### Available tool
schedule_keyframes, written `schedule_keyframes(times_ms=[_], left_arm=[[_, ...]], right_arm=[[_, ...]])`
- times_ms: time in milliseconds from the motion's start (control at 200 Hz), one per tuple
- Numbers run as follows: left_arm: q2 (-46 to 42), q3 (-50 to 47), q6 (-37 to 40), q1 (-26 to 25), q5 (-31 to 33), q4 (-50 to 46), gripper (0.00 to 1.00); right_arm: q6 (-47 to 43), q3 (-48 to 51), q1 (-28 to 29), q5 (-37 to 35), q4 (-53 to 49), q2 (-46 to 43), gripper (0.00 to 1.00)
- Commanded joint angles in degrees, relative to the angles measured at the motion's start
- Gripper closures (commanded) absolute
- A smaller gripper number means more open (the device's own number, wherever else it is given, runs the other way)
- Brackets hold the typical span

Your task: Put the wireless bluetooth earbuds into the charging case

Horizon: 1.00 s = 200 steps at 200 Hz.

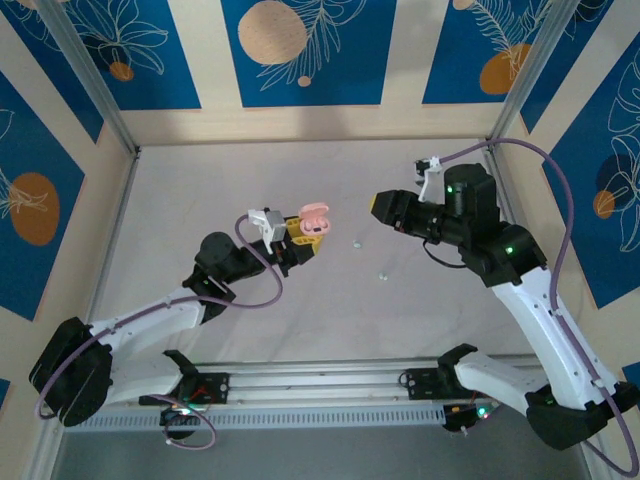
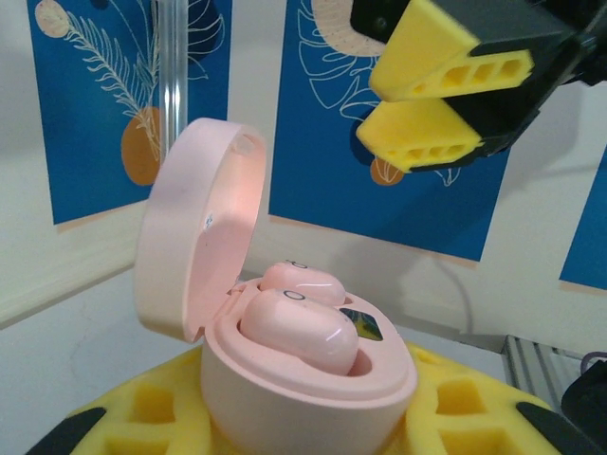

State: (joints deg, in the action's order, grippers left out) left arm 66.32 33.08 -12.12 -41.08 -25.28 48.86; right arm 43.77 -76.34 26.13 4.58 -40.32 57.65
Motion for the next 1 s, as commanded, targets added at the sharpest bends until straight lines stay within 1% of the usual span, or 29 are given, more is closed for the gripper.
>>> schedule_keyframes(times_ms=[0, 115, 270, 385, 545, 695, 835, 995], left_arm=[[-0.9, -0.1, -1.2, -0.6, -2.1, 3.3, 0.69], [-1.3, 0.1, -1.9, -0.6, -2.9, 2.8, 0.69], [-1.1, 0.6, -1.5, -0.7, -4.1, 1.7, 0.69], [-0.6, 0.8, -1.8, -0.7, -4.6, 2.1, 0.69], [0.7, 1.2, -0.4, -0.6, -4.2, 2.6, 0.69], [3.4, 1.6, -0.2, -0.7, -3.7, 5.5, 0.69], [4.9, 2.0, 0.3, -0.6, -2.9, 7.1, 0.69], [5.5, 2.3, 0.3, -0.6, -2.9, 7.2, 0.69]], right_arm=[[1.3, -3.2, -2.5, 4.0, -2.3, 1.8, 0.59], [0.8, -5.8, -3.6, 5.3, -2.0, 5.0, 0.54], [2.0, -8.2, -3.1, 11.7, 0.1, 10.3, 0.49], [1.8, -8.9, -2.2, 14.1, 1.9, 12.7, 0.45], [-1.1, -13.0, -2.0, 18.8, -0.7, 18.2, 0.41], [-3.3, -16.2, -1.1, 24.0, -2.0, 23.8, 0.4], [-5.7, -17.2, 0.4, 25.2, -2.9, 27.3, 0.4], [-8.1, -19.8, 1.1, 27.1, -6.8, 31.2, 0.41]])
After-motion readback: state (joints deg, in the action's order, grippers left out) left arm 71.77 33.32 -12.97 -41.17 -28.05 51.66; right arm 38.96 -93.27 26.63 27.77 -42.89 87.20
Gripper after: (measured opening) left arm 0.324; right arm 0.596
